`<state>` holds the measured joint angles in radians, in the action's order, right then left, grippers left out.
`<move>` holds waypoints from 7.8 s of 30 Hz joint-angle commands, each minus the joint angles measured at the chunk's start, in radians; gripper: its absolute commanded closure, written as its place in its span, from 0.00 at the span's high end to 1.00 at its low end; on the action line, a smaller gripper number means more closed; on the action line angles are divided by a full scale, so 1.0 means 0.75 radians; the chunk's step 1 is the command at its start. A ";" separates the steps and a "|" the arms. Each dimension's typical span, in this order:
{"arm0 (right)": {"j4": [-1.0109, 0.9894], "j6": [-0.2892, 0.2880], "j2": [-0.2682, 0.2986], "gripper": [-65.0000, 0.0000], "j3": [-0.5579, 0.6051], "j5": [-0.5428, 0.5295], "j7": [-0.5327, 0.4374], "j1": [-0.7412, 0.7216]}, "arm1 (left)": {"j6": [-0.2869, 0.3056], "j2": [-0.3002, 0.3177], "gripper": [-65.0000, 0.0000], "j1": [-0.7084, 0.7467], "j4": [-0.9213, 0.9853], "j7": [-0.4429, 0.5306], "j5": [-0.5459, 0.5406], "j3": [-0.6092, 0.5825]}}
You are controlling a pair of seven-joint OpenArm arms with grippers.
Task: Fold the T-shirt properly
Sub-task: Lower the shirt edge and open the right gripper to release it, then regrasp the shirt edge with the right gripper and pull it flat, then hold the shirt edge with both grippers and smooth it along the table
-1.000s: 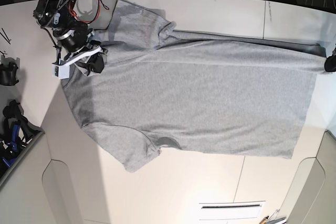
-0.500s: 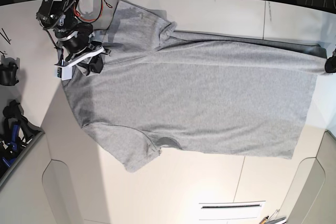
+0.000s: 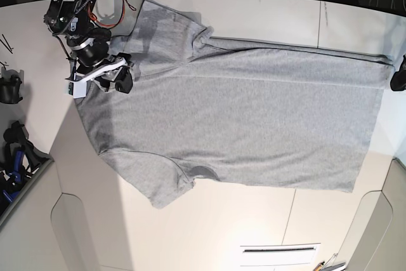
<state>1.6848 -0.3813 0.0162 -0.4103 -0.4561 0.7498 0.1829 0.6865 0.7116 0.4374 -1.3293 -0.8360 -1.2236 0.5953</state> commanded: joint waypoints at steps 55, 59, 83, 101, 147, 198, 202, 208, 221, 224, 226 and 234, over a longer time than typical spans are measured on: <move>0.080 -0.131 0.004 0.43 -0.015 -0.474 0.532 0.452 | 0.016 0.034 0.37 -0.003 -0.014 -0.008 -0.024 0.014; 0.080 -0.131 0.003 0.17 0.040 -0.474 0.532 0.451 | 0.016 0.034 0.37 -0.003 -0.014 -0.008 -0.023 0.014; 0.079 -0.235 0.004 0.00 0.261 -0.400 0.366 -0.157 | 0.016 0.034 0.37 -0.003 -0.014 -0.008 -0.024 0.014; 0.074 -0.185 0.004 0.46 0.413 0.041 0.177 -0.369 | 0.016 0.034 0.37 -0.004 -0.014 -0.002 -0.029 0.014; -0.053 -0.160 0.141 0.00 -0.071 0.231 0.282 -0.029 | -0.033 0.008 0.00 -0.073 -0.064 0.105 0.489 -0.384; 0.178 -0.160 0.226 0.00 -0.073 0.154 0.466 0.347 | 0.016 -0.114 0.00 0.330 -0.065 -0.248 -0.116 -0.067; 0.178 -0.160 0.226 0.00 -0.073 0.153 0.466 0.347 | 0.016 -0.114 0.00 0.331 -0.065 -0.270 -0.139 -0.068; 0.178 -0.159 0.226 0.00 -0.073 0.153 0.461 0.347 | 0.016 -0.114 0.00 0.331 -0.065 -0.283 -0.158 -0.067; 0.178 -0.159 0.226 0.00 -0.073 0.152 0.462 0.340 | 0.016 -0.113 0.00 0.329 -0.397 -0.337 -0.258 0.286; 0.178 -0.139 0.226 0.00 -0.073 0.101 0.476 0.322 | 0.016 -0.114 0.00 0.329 -0.421 -0.337 -0.258 0.302; 0.185 -0.134 0.226 0.00 -0.073 0.054 0.482 0.317 | 0.016 -0.118 0.00 0.330 -0.420 -0.337 -0.258 0.302; 0.373 -0.135 0.226 0.33 -0.073 0.004 0.470 0.318 | 0.016 -0.118 0.00 0.329 -0.420 -0.312 -0.258 0.302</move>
<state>1.9476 -0.4816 0.1745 -0.4603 -0.4377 1.1217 0.4236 0.6922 0.6064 0.6788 -1.6321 -1.0901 -1.3960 0.8108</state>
